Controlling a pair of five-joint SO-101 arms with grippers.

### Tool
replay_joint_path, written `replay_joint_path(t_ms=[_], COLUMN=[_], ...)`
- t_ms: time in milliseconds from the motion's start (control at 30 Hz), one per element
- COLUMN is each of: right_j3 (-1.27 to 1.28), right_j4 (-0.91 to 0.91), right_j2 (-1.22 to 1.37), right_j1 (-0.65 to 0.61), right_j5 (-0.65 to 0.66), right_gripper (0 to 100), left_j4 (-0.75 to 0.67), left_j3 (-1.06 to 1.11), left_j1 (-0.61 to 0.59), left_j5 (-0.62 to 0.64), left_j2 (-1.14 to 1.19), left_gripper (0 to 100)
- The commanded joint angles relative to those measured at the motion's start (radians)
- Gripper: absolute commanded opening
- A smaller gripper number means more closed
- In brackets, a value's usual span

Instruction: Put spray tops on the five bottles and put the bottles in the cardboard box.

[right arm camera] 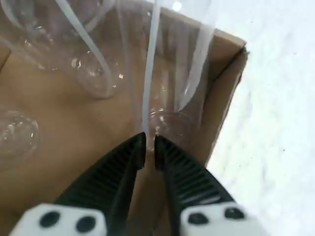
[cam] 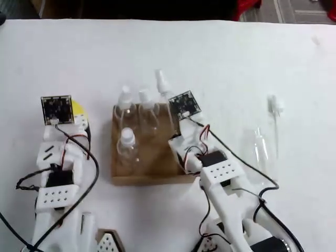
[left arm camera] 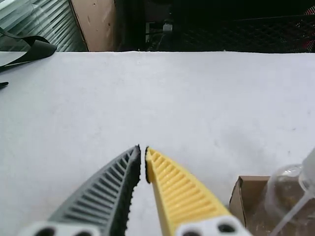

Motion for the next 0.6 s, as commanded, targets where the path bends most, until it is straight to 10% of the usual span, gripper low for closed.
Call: replay_joint_path(t_ms=[0, 567], right_j3=[-0.006, -0.348], right_j4=[-0.025, 0.162], right_j2=[-0.002, 0.400], right_j1=[0.007, 0.061], right_j5=[-0.009, -0.072], right_gripper=[1.6, 1.6], left_j4=[-0.021, -0.021], left_j3=[-0.009, -0.009], left_j1=[0.004, 0.004], left_j5=[-0.009, -0.009], left_j2=[0.002, 0.001], left_gripper=[2, 2])
